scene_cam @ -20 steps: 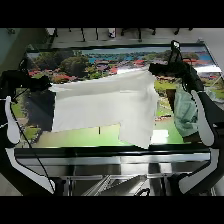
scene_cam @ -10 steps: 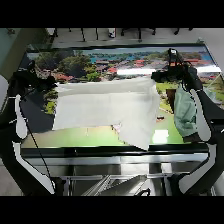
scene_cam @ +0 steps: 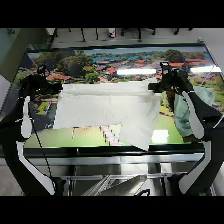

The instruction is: Fold the shirts.

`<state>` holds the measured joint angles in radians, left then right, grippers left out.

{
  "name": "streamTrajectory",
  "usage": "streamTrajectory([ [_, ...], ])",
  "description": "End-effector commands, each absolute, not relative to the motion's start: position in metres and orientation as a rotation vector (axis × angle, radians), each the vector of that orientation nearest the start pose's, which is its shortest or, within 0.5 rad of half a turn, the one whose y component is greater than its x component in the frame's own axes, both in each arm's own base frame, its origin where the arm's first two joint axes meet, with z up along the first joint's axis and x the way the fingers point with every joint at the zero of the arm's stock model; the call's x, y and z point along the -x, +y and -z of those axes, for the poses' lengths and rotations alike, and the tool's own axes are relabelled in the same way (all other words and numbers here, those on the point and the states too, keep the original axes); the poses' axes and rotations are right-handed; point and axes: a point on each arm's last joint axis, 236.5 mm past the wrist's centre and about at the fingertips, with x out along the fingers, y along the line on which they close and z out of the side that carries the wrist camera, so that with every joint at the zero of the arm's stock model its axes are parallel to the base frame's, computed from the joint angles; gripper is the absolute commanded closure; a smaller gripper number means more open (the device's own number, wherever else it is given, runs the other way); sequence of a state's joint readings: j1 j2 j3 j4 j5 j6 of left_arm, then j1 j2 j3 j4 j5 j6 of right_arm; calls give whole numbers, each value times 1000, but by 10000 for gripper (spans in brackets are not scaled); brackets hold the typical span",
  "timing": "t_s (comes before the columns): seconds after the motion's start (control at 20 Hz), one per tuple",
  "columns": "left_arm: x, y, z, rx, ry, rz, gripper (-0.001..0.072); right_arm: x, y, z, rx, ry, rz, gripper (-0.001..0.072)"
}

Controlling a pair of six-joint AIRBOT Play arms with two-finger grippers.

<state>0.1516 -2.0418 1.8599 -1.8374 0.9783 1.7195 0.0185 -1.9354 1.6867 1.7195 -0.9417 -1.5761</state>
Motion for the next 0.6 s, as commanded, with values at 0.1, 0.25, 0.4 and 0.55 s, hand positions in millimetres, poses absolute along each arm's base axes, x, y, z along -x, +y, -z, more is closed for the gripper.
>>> streamTrajectory([
  [0.1,-588,32,73,173,1130,73,683,-542,43,96,-139,1242,-68,632],
  [0.25,-592,16,45,147,1124,113,325,-541,43,70,-165,1219,-54,296],
  [0.4,-582,5,19,125,1162,151,4,-541,39,17,-177,1142,-50,296],
  [0.55,-557,10,-13,126,1179,151,4,-512,25,-36,-198,1145,-30,297],
])
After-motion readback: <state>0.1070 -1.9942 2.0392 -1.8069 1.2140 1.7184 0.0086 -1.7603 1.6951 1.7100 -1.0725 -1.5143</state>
